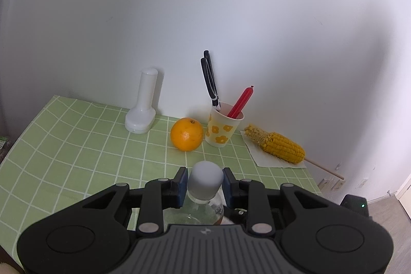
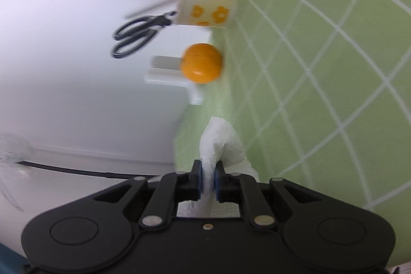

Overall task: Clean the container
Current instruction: 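Lift the bottle with the left tool while the right tool brings the towel to it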

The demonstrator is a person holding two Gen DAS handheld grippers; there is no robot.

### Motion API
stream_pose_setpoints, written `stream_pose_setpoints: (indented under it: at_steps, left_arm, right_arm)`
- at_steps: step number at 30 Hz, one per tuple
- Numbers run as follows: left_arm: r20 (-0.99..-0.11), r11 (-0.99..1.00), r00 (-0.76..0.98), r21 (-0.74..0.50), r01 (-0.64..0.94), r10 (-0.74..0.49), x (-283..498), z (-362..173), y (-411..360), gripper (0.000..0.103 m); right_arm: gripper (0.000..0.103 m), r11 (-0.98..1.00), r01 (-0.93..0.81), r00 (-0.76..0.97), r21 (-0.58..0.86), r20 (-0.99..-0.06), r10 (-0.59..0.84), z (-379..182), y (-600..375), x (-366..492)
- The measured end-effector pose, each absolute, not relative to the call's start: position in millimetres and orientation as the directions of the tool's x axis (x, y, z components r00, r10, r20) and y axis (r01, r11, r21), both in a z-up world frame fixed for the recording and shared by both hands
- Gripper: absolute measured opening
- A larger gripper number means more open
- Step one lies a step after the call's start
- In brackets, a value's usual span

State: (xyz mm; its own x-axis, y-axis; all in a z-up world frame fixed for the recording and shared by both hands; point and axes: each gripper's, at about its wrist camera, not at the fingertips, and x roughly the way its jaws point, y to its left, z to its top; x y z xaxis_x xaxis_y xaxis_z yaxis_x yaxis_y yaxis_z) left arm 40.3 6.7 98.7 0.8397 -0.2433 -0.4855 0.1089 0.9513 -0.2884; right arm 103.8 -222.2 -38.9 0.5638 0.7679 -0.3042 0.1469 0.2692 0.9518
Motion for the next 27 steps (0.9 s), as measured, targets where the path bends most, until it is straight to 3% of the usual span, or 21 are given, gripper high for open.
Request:
stream_pose_setpoints:
  at_steps: [7,18,27]
  left_arm:
    - [-0.494,0.954,0.836,-0.281,0.106,-0.239,41,98,7,0.031]
    - [-0.498,0.953,0.831,-0.279,0.117,-0.248,41,97,8,0.031]
    - [-0.495,0.951,0.832,-0.287,0.117,-0.252,41,96,10,0.031]
  right_arm:
    - [0.010,0.330,0.148,0.536,0.932,-0.356,0.766,-43,-216,103]
    - [0.010,-0.061,0.199,0.534,0.978,-0.056,0.844,-44,-222,114]
    - [0.010,-0.136,0.180,0.447,0.974,0.042,0.894,-34,-201,139]
